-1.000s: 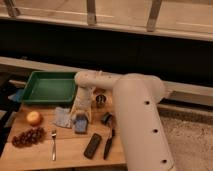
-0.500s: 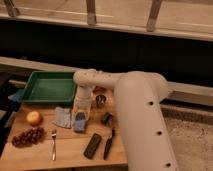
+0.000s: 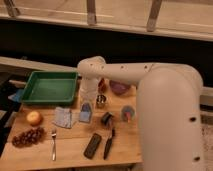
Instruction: Place sponge in metal cup
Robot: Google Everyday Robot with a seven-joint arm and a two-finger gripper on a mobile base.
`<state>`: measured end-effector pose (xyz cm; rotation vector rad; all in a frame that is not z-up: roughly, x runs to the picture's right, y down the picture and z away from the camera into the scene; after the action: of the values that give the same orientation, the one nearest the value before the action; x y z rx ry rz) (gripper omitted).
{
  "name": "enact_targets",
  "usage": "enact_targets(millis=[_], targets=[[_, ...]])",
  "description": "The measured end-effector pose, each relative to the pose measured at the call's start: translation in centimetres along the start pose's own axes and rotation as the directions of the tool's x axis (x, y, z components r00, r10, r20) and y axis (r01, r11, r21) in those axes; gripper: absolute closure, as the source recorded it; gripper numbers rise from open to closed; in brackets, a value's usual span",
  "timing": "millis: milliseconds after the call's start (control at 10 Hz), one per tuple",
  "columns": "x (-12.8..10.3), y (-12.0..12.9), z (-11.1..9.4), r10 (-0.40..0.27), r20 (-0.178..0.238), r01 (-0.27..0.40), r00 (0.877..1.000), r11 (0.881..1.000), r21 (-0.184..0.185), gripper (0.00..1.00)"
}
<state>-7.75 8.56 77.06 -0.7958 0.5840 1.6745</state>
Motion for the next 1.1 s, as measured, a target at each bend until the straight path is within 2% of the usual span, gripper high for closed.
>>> enact_targets(millis=[100,300,700,900,1100], targets=[[-0.8,-2.2,-2.2,0.037,0.047,-0.038,0.998,0.999,0.005,1.0],[-2.8,-5.8,-5.3,0.101,0.095,-0.103,0.99,0.995,0.015,1.0],[-6.8,-9.2,-8.9,0.145,0.111,-0.145,0.983,0.989,-0.008,1.0],[-7.6,-8.5,-8.3,0.135,0.095,-0.133,0.986,0.991,-0.03,1.0],[-8.5,-7.3,-5.9,0.115,0.063,-0.112,0.991,0.992,-0.052,1.0]])
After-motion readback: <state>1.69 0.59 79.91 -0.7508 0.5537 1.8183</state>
